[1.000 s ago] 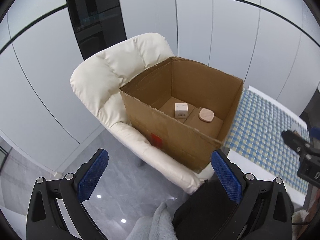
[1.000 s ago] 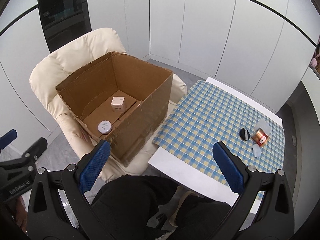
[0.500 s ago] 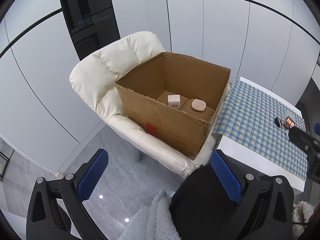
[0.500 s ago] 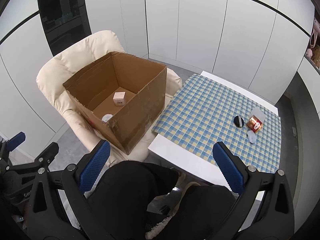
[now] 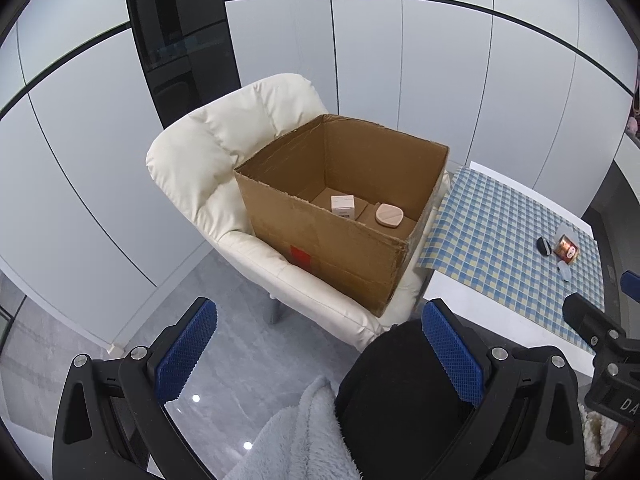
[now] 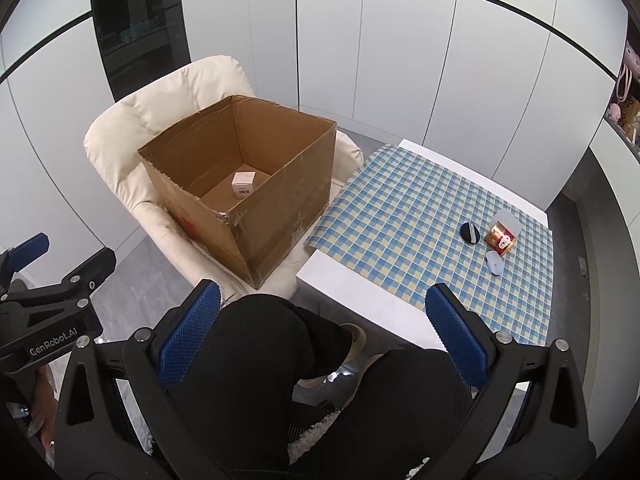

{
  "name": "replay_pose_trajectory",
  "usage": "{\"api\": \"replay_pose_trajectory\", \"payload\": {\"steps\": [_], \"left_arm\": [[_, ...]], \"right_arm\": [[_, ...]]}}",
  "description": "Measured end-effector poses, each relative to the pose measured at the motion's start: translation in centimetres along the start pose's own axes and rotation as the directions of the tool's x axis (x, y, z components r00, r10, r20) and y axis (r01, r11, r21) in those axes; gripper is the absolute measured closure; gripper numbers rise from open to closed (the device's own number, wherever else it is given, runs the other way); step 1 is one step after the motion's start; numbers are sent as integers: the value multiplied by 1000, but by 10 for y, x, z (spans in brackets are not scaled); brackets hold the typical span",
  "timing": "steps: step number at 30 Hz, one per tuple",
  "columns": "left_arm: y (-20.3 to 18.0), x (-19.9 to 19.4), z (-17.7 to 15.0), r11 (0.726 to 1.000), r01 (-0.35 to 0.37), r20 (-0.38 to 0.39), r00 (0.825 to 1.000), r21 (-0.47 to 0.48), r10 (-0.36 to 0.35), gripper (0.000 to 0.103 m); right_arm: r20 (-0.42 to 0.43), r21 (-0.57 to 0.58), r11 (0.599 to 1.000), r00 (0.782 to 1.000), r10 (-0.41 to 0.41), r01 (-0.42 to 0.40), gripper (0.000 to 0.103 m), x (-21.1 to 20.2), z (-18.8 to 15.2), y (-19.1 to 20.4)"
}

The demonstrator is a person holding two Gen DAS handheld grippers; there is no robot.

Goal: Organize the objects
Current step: 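Move both open tools back toward the checked table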

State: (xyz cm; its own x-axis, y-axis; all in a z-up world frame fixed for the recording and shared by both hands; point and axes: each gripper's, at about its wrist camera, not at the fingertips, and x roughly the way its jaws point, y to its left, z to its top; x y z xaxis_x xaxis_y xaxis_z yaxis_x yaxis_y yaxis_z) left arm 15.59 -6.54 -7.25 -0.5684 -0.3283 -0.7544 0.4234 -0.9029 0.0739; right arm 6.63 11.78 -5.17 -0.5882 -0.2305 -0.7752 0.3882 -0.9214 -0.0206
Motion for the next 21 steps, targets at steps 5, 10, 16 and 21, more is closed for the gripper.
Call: {"api": "replay_pose_trajectory", "payload": {"steps": [5, 10, 16, 21], "left_arm": [[5, -9, -5, 999, 44, -13, 999, -26, -44, 1], [5, -17, -9, 998, 54, -10, 998, -22, -54, 1], [0, -26, -9, 998, 63, 13, 998, 0, -63, 1], [-1, -25, -6, 997, 75, 9, 997, -6, -75, 1]], "right_arm": [[3, -5, 1000, 1000, 3, -3, 0, -12, -9, 4], [28, -20, 1000, 1000, 5, -4, 0, -27, -15, 6], [49, -26, 1000, 999, 1, 0, 0, -38, -18, 6], [42, -13, 1000, 999, 2, -1, 0, -38, -20, 1]]}}
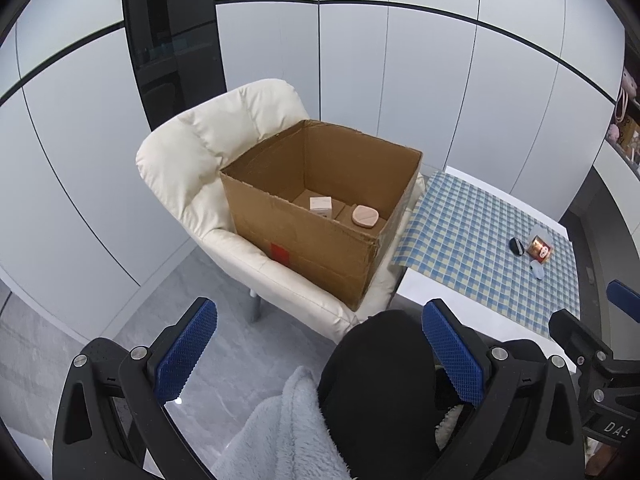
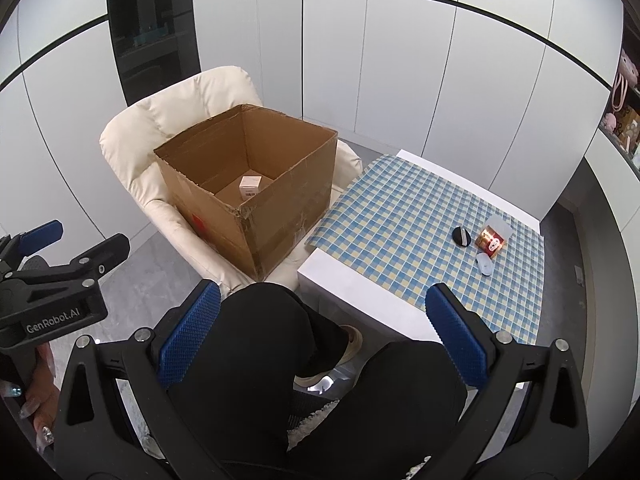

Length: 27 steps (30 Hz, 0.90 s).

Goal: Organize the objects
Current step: 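Move both open tools back toward the checked table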

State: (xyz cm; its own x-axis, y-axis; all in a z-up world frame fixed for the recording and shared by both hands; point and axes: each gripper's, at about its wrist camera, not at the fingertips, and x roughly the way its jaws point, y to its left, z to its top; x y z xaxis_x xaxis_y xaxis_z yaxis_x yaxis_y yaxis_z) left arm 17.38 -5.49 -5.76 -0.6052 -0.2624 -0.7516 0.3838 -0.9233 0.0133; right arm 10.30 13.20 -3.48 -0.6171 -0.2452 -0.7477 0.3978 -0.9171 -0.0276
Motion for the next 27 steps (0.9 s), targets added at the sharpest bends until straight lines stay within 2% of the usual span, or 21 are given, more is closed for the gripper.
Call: {"api": "replay_pose_trajectory", "payload": {"steps": [13, 27], "left_arm": [[-15, 4, 1, 999, 8, 0, 1000, 49, -8, 1], [-40, 3, 5, 993, 51, 8, 999, 104, -52, 1]], "right_arm": [[0, 42, 999, 1000, -15, 15, 0, 1, -2, -11], [1, 103, 992, 997, -72, 72, 0, -6, -9, -34]]}}
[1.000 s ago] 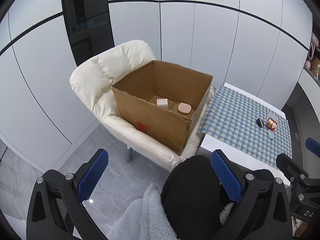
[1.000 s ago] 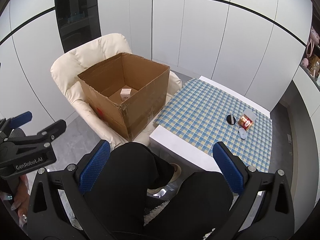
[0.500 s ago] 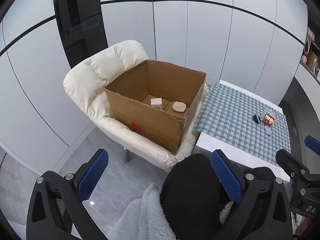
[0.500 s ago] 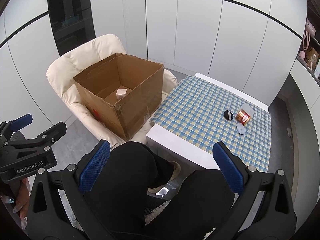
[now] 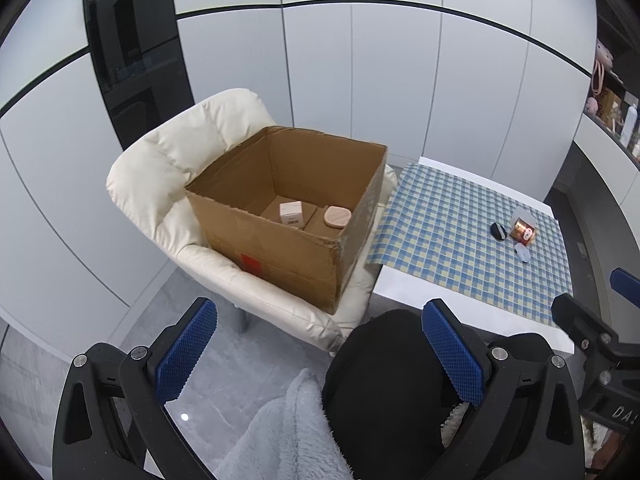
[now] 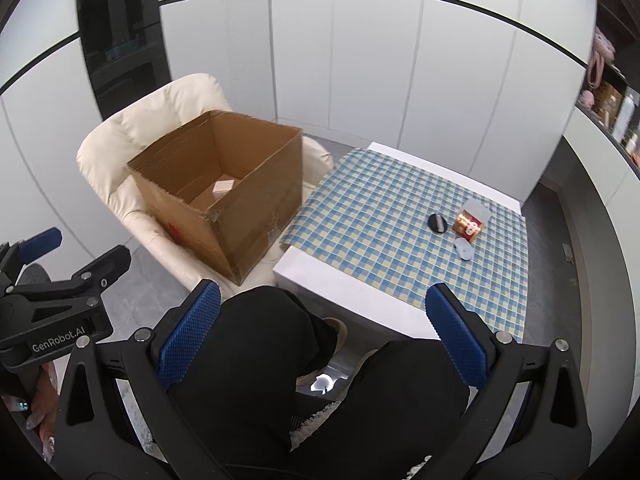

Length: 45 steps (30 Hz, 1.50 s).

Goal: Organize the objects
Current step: 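Move both open tools back toward the checked table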

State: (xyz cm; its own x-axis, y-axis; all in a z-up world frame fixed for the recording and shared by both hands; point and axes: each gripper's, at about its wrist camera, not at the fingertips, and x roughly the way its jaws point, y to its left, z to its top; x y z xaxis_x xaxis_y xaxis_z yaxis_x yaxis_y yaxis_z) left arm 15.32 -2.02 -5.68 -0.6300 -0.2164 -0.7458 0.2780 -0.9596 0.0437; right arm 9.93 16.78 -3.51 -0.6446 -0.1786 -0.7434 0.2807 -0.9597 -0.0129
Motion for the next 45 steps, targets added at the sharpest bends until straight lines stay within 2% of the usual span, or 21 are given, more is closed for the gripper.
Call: {"api": "replay_pose_trajectory", "payload": {"steps": [13, 24, 31, 36, 45], "left_arm": [[-51, 10, 10, 991, 87, -12, 996, 97, -86, 1], [-108, 15, 15, 963, 175, -31, 985, 204, -172, 1], [-137, 25, 23, 952, 196, -38, 981, 235, -192, 1], [-154, 33, 22, 944, 181, -30, 983, 275, -180, 1], [-171, 49, 21, 932, 184, -46, 983, 311, -178, 1]], "right_arm": [[-19, 113, 990, 996, -84, 86, 0, -8, -14, -48], [-55, 221, 959, 984, -171, 179, 0, -16, -33, -98], [-83, 277, 930, 971, -226, 240, 0, -15, -48, -129], [-108, 283, 920, 962, -250, 271, 0, -5, -54, -142], [-141, 302, 916, 963, -231, 264, 0, 19, -54, -155]]}}
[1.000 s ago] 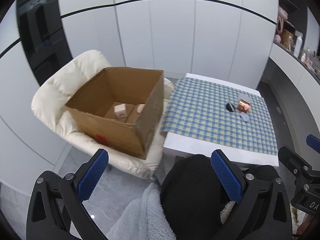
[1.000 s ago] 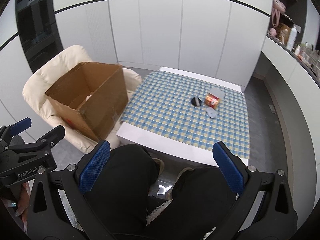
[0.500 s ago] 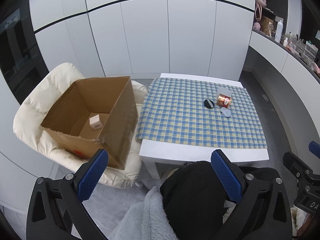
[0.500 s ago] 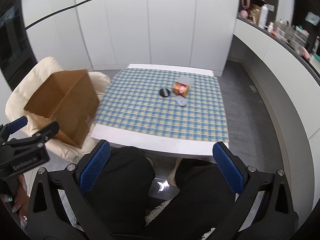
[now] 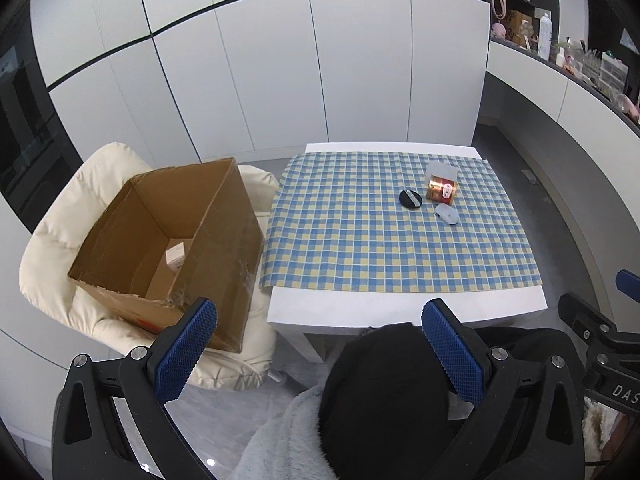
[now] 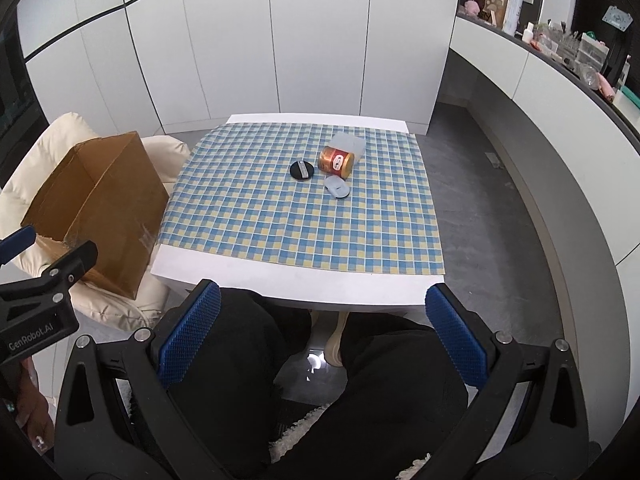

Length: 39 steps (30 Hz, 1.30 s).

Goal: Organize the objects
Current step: 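Move both open tools back toward the checked table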

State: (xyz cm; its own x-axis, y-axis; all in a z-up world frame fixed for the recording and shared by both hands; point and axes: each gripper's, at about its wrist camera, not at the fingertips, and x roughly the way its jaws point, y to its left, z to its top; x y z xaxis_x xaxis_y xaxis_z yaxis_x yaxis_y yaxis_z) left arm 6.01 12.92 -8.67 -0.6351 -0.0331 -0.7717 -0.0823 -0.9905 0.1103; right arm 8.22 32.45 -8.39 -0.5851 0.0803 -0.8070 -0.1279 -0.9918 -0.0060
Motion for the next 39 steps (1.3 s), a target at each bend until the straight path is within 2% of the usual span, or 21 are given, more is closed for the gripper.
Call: {"api": "replay_pose_trajectory", "payload": {"steps": [13, 16, 19, 26, 30, 34, 39], "left_arm": [[1, 32, 25, 999, -1, -11, 1000, -38, 0, 1], [-5, 40, 34, 998, 31, -8, 999, -49, -31, 1], [-14, 45, 41, 999, 23, 13, 1000, -34, -22, 1], [-28, 63, 66, 997, 67, 12, 998, -24, -67, 1], [-35, 73, 86, 998, 63, 29, 998, -14, -63, 1], [-38, 89, 105, 996, 81, 11, 997, -24, -81, 1], [-40, 117, 123, 998, 50, 3, 999, -27, -50, 1]], "right_arm": [[-30, 42, 999, 999, 22, -21, 0, 40, 22, -8], [-40, 52, 999, 999, 17, -14, 0, 53, 30, -9], [-42, 66, 998, 999, 18, -15, 0, 65, 41, -10], [-38, 83, 997, 999, -3, 6, 0, 88, 65, -17], [-54, 88, 996, 998, -14, 19, 0, 111, 81, -20], [-68, 88, 996, 998, -13, 19, 0, 132, 92, -21], [-100, 86, 996, 995, -7, 15, 0, 169, 112, -28]]}}
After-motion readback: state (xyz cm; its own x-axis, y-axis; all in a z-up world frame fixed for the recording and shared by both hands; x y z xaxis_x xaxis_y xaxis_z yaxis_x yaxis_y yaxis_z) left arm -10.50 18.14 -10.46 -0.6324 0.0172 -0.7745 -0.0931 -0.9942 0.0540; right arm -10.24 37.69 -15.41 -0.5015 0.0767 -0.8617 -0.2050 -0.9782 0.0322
